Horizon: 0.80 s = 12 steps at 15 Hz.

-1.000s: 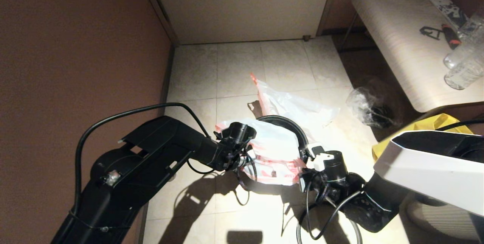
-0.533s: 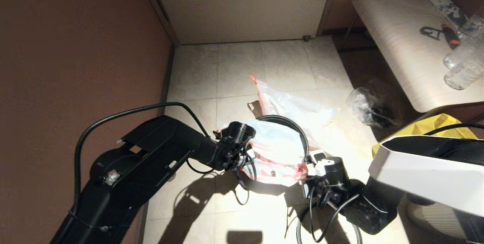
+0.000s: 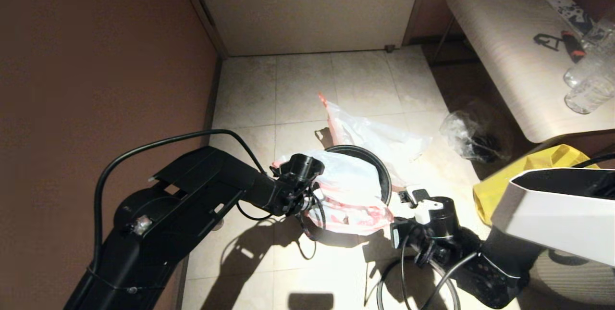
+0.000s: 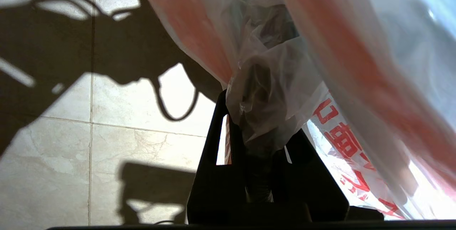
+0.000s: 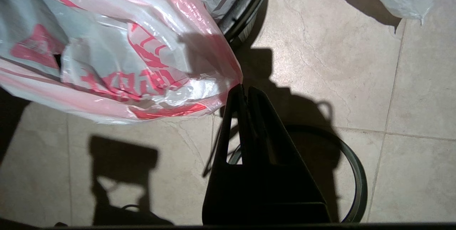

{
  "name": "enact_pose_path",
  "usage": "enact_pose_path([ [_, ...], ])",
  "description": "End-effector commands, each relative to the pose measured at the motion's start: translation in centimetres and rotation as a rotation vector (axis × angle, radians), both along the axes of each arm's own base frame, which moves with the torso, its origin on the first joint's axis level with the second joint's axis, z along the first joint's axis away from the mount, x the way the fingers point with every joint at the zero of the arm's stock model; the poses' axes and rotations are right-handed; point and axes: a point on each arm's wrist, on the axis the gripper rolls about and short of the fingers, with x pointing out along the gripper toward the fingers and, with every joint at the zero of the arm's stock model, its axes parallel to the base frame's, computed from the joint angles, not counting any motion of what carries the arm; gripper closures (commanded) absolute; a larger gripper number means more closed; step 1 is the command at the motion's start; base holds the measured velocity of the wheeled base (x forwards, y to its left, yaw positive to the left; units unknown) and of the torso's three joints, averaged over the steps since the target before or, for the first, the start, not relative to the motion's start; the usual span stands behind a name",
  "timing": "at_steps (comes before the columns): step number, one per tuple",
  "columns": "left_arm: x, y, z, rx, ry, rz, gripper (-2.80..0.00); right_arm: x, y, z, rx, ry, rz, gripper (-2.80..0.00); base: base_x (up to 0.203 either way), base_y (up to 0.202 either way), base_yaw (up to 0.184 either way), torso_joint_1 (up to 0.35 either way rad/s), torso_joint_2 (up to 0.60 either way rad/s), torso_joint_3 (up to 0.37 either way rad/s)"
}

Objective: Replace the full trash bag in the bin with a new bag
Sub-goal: Put the new garbage bag on the trash can

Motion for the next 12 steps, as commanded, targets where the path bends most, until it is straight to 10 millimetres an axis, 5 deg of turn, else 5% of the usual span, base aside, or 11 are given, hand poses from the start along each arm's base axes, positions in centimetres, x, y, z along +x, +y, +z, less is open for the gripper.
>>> enact_pose_path([
  [1,0.0,0.0,0.0,-0.003,-0.001,0.004,0.00,-0.9,-0.1,2.5,0.031,-0.052,0.009,0.00,0.000,0.000,0.000,0.000,0.00,0.000],
  [6,-0.1,-0.1,0.0,-0.002,0.002,0.001,0.00,-1.5,0.4,4.0,0.018,-0.087,0.088,0.00,0.000,0.000,0.000,0.000,0.00,0.000],
  [7,-0.2,-0.1,0.0,-0.006,0.005,-0.004,0.00,-1.1,0.6,3.9,-0.001,-0.093,0.109,-2.80,0.000,0.000,0.000,0.000,0.00,0.000],
  [12,-0.4,0.3,0.8,-0.057,0.027,-0.051,0.00,0.4,0.8,3.6,-0.079,-0.071,0.282,-2.80,0.000,0.000,0.000,0.000,0.00,0.000],
])
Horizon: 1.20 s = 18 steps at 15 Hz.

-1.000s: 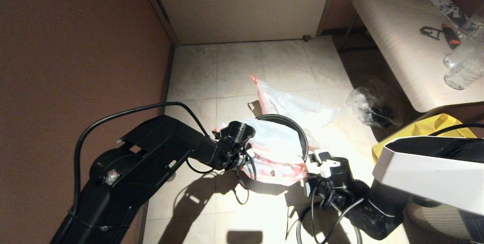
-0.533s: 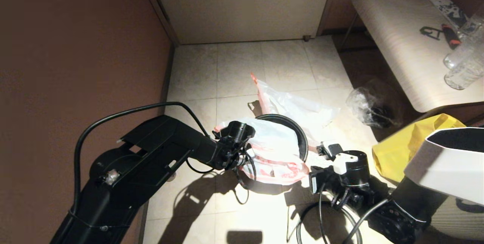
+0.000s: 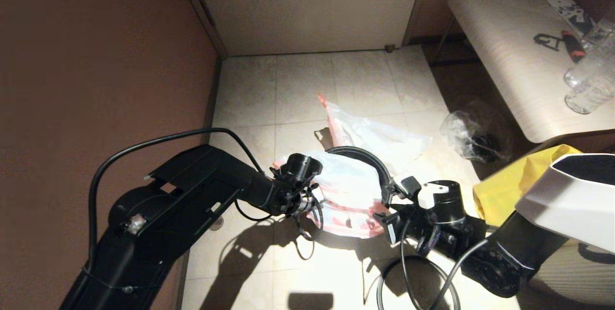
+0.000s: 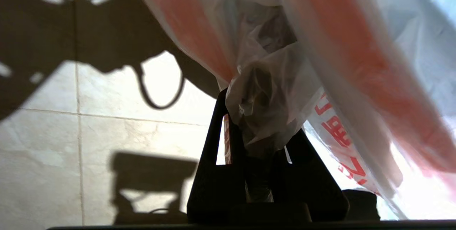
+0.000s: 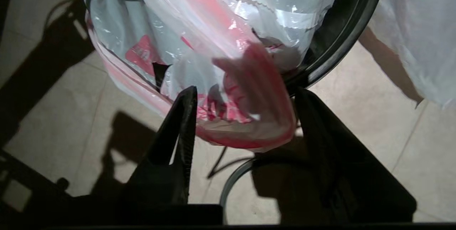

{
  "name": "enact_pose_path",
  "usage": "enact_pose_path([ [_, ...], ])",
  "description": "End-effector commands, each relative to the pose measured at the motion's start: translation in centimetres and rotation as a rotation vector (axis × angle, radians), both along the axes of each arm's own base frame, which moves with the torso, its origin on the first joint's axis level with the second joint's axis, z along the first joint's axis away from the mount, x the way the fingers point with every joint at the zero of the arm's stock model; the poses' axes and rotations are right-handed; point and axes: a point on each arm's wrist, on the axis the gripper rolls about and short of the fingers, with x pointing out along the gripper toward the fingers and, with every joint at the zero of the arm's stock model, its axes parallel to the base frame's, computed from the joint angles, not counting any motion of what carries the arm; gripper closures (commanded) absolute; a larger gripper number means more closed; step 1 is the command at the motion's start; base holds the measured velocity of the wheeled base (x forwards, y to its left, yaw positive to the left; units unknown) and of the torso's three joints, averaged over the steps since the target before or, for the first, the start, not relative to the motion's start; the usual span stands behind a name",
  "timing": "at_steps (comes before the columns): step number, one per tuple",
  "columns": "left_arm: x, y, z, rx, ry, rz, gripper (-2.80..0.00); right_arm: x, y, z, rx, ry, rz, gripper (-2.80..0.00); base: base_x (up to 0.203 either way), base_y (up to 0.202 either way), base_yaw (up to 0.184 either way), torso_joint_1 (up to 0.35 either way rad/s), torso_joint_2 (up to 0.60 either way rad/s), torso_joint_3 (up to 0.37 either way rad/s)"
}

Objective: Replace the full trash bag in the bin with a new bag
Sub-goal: Put the new garbage bag on the trash can

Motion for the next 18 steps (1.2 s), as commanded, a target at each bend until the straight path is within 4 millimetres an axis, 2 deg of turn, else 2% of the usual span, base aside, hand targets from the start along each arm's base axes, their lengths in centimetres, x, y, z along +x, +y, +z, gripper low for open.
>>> enact_pose_path([
  [1,0.0,0.2,0.5,-0.008,-0.007,0.006,0.00,0.5,-0.4,-0.4,-0.048,-0.020,0.026,-2.80,0.000,0.000,0.000,0.000,0.00,0.000],
  [4,0.0,0.2,0.6,-0.011,-0.008,0.006,0.00,1.4,-0.6,-0.9,-0.074,-0.034,0.051,-2.80,0.000,0.000,0.000,0.000,0.00,0.000],
  [9,0.0,0.3,0.6,-0.015,-0.007,0.003,0.00,4.5,-0.1,-1.6,-0.106,-0.062,0.048,-2.80,0.000,0.000,0.000,0.000,0.00,0.000],
  [15,0.1,0.4,0.6,-0.015,-0.007,0.006,0.00,3.9,0.6,-1.3,-0.110,-0.060,0.072,-2.80,0.000,0.000,0.000,0.000,0.00,0.000],
  [18,0.2,0.4,0.6,-0.015,-0.007,0.008,0.00,4.6,0.8,-2.0,-0.115,-0.059,0.069,-2.80,0.000,0.000,0.000,0.000,0.00,0.000],
])
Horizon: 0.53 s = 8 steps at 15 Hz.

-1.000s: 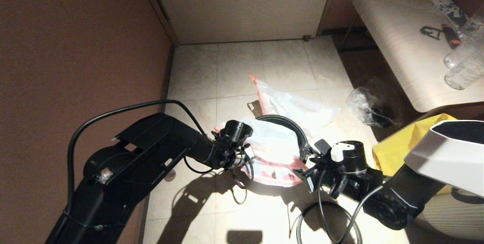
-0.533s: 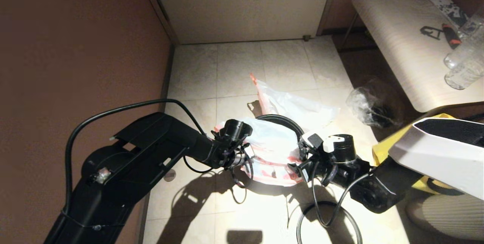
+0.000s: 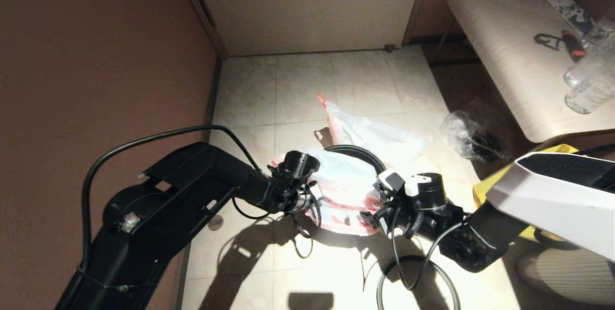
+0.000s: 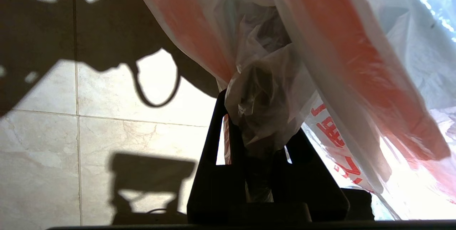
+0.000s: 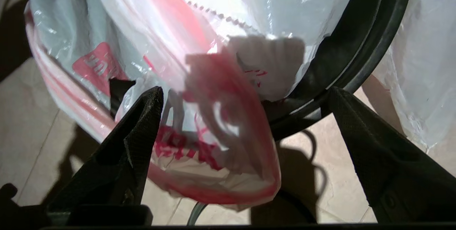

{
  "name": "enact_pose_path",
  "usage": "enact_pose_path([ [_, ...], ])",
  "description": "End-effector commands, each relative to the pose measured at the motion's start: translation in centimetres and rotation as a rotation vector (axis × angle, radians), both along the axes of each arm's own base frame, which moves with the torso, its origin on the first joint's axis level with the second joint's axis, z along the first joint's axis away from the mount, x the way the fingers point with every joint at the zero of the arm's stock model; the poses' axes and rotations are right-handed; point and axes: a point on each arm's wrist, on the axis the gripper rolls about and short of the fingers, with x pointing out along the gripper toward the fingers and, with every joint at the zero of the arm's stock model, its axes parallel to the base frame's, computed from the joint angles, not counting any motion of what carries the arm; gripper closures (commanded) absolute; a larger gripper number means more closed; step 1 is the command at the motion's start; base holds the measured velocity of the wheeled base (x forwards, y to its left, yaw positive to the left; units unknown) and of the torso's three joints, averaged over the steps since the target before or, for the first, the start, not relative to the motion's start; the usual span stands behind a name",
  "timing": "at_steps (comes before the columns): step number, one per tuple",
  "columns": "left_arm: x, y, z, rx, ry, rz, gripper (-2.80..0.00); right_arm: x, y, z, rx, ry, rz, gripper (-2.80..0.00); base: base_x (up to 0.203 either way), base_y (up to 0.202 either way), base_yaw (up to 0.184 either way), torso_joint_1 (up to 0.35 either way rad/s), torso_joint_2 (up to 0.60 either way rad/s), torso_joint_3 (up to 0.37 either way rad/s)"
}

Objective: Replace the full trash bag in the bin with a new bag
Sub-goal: Put the new garbage bag on the trash can

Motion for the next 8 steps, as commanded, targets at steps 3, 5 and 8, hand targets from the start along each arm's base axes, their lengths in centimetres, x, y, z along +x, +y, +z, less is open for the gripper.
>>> enact_pose_path([
  [3,0.1,0.1,0.0,-0.003,-0.001,0.006,0.00,1.6,-0.2,-0.7,-0.018,0.010,-0.016,0.00,0.000,0.000,0.000,0.000,0.00,0.000],
  [5,0.1,0.1,0.0,-0.003,-0.001,0.006,0.00,2.2,0.0,-0.3,-0.005,-0.004,-0.020,0.00,0.000,0.000,0.000,0.000,0.00,0.000],
  [8,0.1,0.1,0.0,-0.003,-0.001,0.006,0.00,2.0,-0.1,0.7,0.006,-0.023,-0.022,0.00,0.000,0.000,0.000,0.000,0.00,0.000],
])
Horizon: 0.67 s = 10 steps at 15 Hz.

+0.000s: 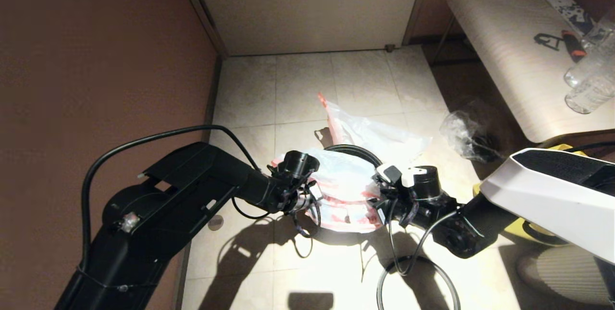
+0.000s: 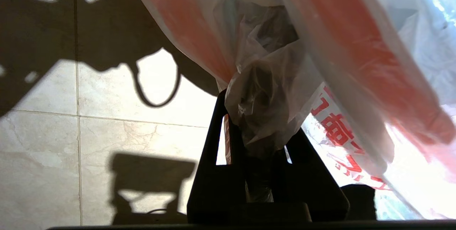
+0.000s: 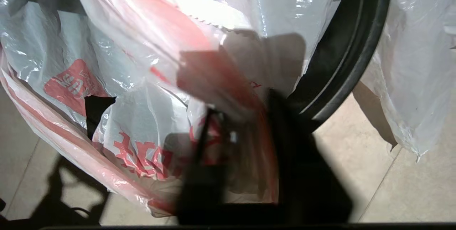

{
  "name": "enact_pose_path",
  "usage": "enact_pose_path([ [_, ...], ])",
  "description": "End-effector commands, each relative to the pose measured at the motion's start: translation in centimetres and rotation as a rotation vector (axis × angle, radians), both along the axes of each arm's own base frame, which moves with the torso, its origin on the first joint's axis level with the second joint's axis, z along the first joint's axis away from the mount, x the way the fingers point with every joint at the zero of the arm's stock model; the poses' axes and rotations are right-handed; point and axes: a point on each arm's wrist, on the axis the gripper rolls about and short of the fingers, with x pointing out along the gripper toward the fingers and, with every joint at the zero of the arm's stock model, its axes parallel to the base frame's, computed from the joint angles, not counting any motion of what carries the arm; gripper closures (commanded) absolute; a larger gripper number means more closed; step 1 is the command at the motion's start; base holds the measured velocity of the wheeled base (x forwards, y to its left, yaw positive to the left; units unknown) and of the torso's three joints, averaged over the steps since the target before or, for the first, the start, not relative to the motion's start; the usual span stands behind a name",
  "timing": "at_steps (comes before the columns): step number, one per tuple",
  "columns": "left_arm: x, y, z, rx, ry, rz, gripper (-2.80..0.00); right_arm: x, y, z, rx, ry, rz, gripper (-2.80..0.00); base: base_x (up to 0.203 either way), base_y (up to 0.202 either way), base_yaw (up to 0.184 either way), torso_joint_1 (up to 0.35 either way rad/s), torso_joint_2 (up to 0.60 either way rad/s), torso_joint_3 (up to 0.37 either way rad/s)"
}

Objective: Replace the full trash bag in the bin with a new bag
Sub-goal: Put the new garbage bag on the trash can

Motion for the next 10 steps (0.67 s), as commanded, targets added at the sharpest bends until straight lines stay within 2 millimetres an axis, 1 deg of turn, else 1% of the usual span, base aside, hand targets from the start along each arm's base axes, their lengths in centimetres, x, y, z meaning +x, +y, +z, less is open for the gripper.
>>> enact_pose_path([
  [1,0.0,0.0,0.0,-0.002,-0.001,0.004,0.00,-0.2,-0.2,1.1,0.011,-0.023,-0.002,0.00,0.000,0.000,0.000,0.000,0.00,0.000],
  [2,0.1,0.0,0.0,-0.002,-0.001,0.004,0.00,-0.5,-0.7,1.6,0.018,-0.022,-0.013,0.00,0.000,0.000,0.000,0.000,0.00,0.000],
  [3,0.1,0.0,0.0,-0.002,-0.001,0.004,0.00,-0.5,-1.6,1.8,0.026,-0.016,-0.038,0.00,0.000,0.000,0.000,0.000,0.00,0.000],
  [5,0.1,0.0,-0.1,-0.002,-0.001,0.004,0.00,0.0,-3.7,1.6,0.033,-0.021,-0.093,0.00,0.000,0.000,0.000,0.000,0.00,0.000],
  [7,0.1,0.0,-0.1,-0.002,-0.001,0.004,0.00,0.6,-5.1,1.6,0.074,-0.048,-0.138,0.00,0.000,0.000,0.000,0.000,0.00,0.000],
  [8,0.1,0.0,-0.1,-0.001,0.000,0.005,0.00,0.8,-5.6,1.2,0.077,-0.038,-0.154,0.00,0.000,0.000,0.000,0.000,0.00,0.000],
  [10,0.1,0.0,-0.1,-0.002,-0.001,0.006,0.00,1.3,-5.7,-0.6,0.063,-0.003,-0.161,0.00,0.000,0.000,0.000,0.000,0.00,0.000],
])
